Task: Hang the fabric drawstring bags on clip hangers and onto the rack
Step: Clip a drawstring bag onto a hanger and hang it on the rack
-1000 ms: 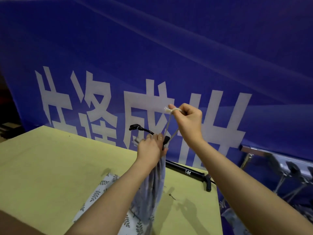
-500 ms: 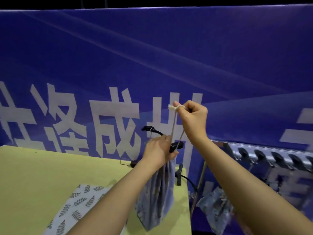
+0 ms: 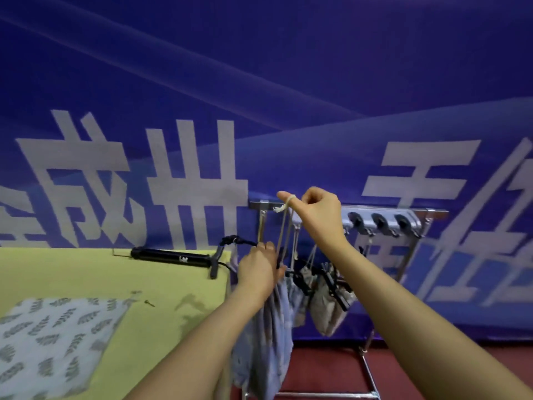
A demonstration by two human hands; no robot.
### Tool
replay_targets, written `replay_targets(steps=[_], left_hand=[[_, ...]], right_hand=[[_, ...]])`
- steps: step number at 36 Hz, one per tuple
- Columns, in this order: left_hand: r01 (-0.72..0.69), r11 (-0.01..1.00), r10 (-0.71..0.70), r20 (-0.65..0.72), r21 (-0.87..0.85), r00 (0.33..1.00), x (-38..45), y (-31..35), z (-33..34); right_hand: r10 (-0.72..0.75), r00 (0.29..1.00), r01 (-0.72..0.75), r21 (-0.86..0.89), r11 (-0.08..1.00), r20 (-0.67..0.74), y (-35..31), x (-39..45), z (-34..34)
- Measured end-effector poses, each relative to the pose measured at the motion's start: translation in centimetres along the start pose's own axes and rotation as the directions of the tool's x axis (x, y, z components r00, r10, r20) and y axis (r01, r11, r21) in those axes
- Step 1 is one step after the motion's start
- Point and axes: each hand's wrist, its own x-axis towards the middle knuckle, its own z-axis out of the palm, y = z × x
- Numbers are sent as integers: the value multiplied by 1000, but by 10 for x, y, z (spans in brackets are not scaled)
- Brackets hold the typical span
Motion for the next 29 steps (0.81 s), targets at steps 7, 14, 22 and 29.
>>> replay_targets(steps=[7,14,22,29], left_hand=[[74,997,-74,140,3,987,-11,48,57],[34,996,-7,313,-80,950,-13,65,73],[20,903,128,314,-429,941,13,85,78],[-1,798,264,347,-603,900,34,114,85]], right_hand=[[303,933,-338,186,922,194,68,-21,-41],[449,826,-516,137,846,342,100,-39,-68],[559,799,-578,29,815,220,125,-43,-95],[535,838,-523,-124,843,108,150,-34,-110]])
